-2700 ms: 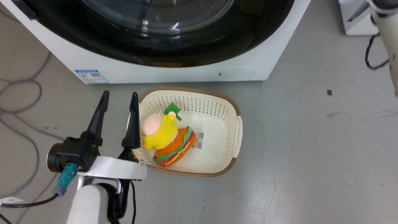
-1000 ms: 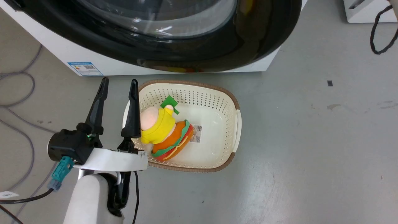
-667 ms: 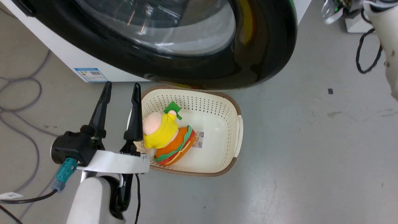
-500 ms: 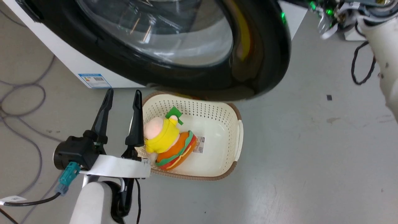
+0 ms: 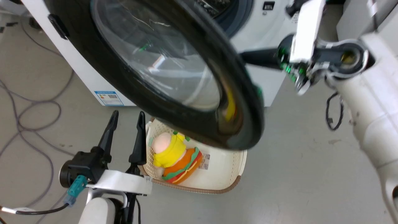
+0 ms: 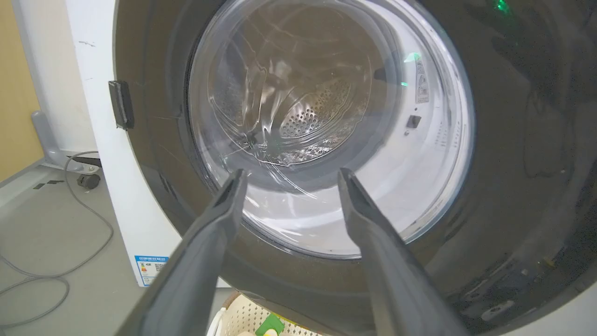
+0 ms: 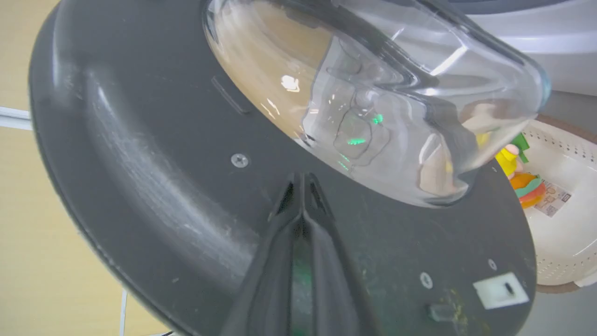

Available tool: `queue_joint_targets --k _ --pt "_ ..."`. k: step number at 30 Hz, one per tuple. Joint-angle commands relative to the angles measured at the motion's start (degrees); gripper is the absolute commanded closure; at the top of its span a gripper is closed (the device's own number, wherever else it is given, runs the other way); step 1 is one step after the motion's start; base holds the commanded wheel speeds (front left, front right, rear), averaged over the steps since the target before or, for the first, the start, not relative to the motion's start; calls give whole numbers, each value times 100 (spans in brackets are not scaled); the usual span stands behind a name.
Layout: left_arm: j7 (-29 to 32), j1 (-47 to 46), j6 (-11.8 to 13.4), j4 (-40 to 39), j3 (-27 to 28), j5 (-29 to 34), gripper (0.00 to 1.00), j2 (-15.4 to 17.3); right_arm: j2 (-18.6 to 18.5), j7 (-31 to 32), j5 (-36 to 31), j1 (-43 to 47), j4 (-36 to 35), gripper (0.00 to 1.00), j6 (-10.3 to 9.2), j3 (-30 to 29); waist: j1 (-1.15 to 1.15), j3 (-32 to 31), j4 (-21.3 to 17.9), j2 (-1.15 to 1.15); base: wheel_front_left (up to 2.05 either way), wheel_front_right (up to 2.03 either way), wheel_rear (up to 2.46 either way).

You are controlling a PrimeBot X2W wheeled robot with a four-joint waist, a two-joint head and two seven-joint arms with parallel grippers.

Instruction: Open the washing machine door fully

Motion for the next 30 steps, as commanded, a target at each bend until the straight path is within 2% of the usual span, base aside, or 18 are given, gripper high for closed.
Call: queue_joint_targets --k 1,18,30 --pt "-32 86 0 34 -14 52 0 7 50 46 76 219 -105 100 6 37 1 -86 39 0 0 0 0" --pt "-32 527 66 309 -402 49 0 7 222 99 764 1672 -1254 100 6 489 1 -770 248 0 0 0 0" --pt "-32 616 134 449 -465 29 0 7 253 -122 1128 2160 -1656 100 6 920 1 -959 316 0 0 0 0"
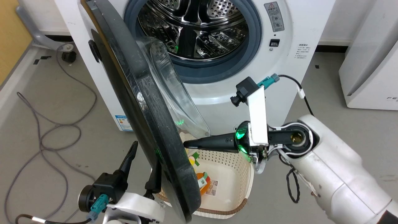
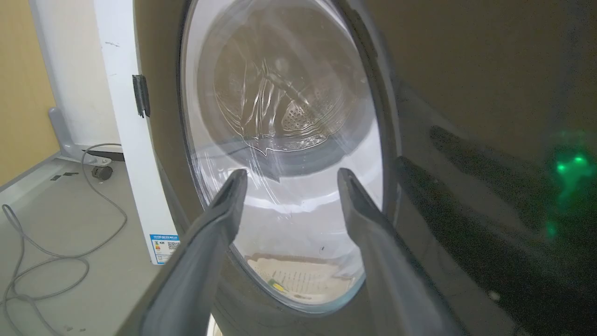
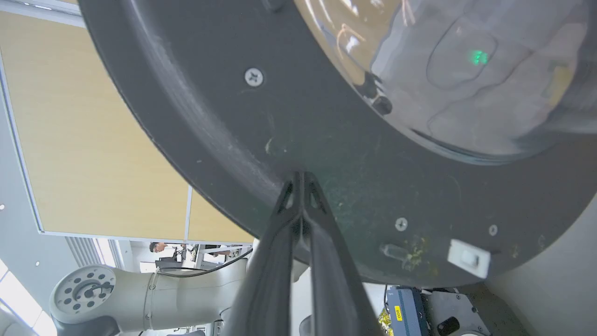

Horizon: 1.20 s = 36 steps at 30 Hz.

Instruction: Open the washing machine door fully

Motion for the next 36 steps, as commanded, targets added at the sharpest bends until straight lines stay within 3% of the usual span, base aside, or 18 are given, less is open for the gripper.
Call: queue_joint_targets --k 1,4,5,6,7,17,22,26,31,36 --pt "-32 75 28 24 14 4 0 7 -14 -98 95 188 -80 100 6 19 1 -20 -2 0 0 0 0" --pt "-32 102 42 36 18 14 0 7 -87 -539 125 384 -276 100 6 -116 1 -55 -1 0 0 0 0" --pt "-32 111 46 41 24 19 0 7 -117 -720 124 490 -372 93 6 -182 1 -66 0 0 0 0 0" --pt "-32 118 53 44 35 28 0 7 -156 -916 98 605 -487 55 6 -252 1 -71 -2 0 0 0 0" --pt "-32 125 57 48 49 36 0 7 -204 -1122 62 751 -610 0 6 -327 1 -86 -4 0 0 0 0" --pt "-32 274 39 116 201 201 0 12 -651 -3521 -736 2808 -1770 0 6 -1135 1 -233 -17 0 0 0 0" --pt "-32 351 12 184 267 285 0 22 -671 -4869 -1336 3783 -1855 0 6 -1385 1 -313 -43 0 0 0 0" --pt "-32 387 -1 230 324 336 0 26 -629 -6017 -1938 4313 -1498 0 6 -1581 1 -374 -88 0 0 0 0" --pt "-32 429 -14 258 395 382 0 34 -573 -6725 -3371 4486 -641 0 6 -2121 1 -410 -189 0 0 0 0" --pt "-32 445 -37 284 484 401 0 55 29 -6751 -5557 4512 -601 0 6 -3724 1 -419 -274 0 0 0 0"
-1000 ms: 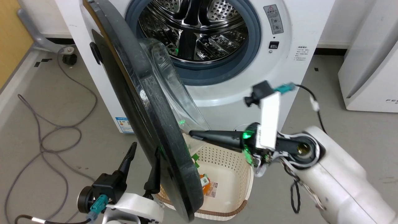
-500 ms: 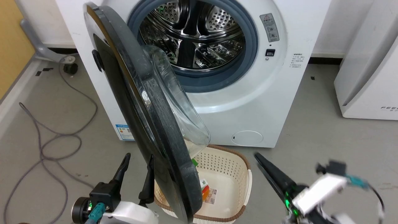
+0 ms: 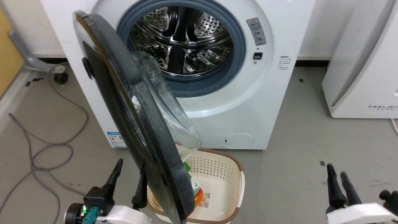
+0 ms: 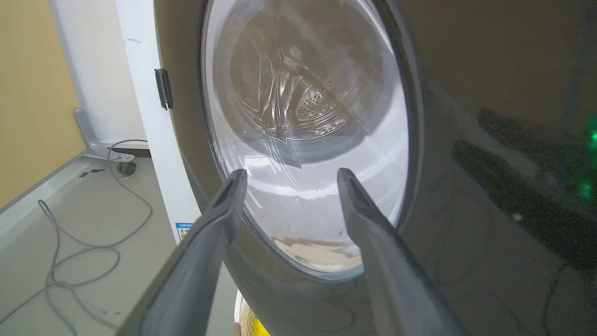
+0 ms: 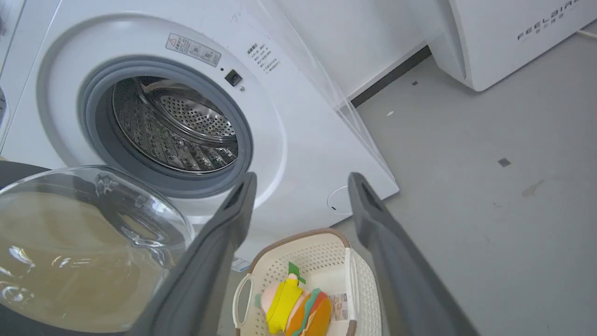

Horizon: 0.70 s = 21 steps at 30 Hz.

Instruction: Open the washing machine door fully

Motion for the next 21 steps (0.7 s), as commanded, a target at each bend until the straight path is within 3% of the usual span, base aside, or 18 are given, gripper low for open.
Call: queue_joint_targets --k 1,5,10,16,21 --pt "-32 65 -28 4 55 43 0 46 335 -22 -880 105 -273 0 6 -461 0 3 -40 0 0 0 0" --pt "-32 48 -32 11 142 57 0 59 749 -23 -2878 297 -988 0 6 -1274 0 27 -95 0 0 0 0" --pt "-32 20 -35 7 244 70 0 63 925 171 -4379 508 -2073 0 6 -1500 0 76 -150 0 0 0 0" --pt "-32 -22 -47 13 342 95 0 71 932 679 -4963 942 -2899 0 6 -1066 0 125 -165 0 0 0 0" --pt "-32 -35 -61 17 364 129 0 70 933 934 -5115 1153 -3036 0 6 -874 0 148 -157 0 0 0 0"
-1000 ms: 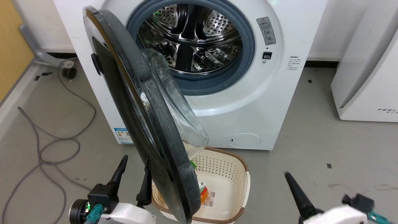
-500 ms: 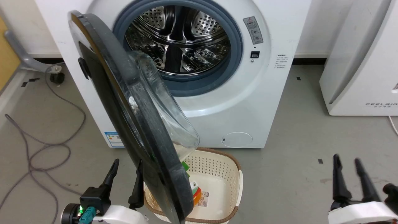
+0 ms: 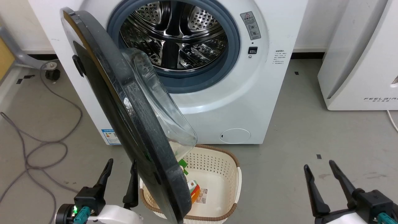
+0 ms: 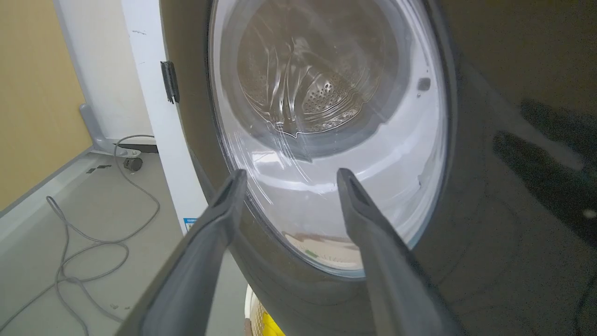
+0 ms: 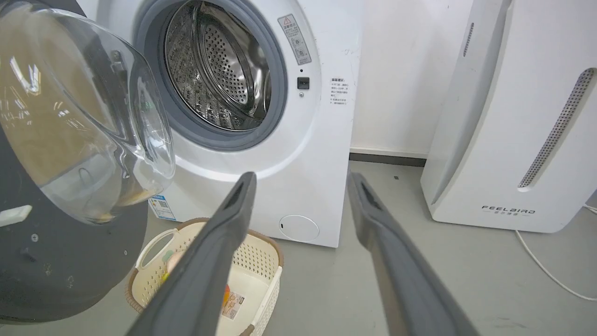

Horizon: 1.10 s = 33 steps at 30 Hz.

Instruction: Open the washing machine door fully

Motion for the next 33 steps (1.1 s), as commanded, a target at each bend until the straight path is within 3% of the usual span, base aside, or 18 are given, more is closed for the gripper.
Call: queue_joint_targets --k 1,3,4,5,7,20,33 --pt "-32 -38 -15 8 21 33 0 33 22 41 -26 102 -18 0 3 13 0 5 5 0 0 0 0" --pt "-32 -40 -21 23 27 47 0 32 23 68 10 130 2 0 3 13 0 8 8 0 0 0 0" --pt "-32 -41 -25 36 30 50 5 32 23 77 15 134 9 0 3 7 0 10 7 0 0 0 0" --pt "-32 -43 -28 46 33 51 43 31 23 81 23 134 12 0 3 4 0 11 7 0 0 0 0" --pt "-32 -45 -37 66 37 53 100 30 23 86 73 128 19 0 3 -2 0 8 5 0 0 0 0" --pt "-32 -71 -25 -111 92 57 100 19 23 58 140 122 40 0 3 -51 0 -36 21 0 0 0 0" --pt "-32 -366 352 -1608 450 281 100 130 23 52 197 171 87 0 3 -121 0 -92 104 0 0 0 0"
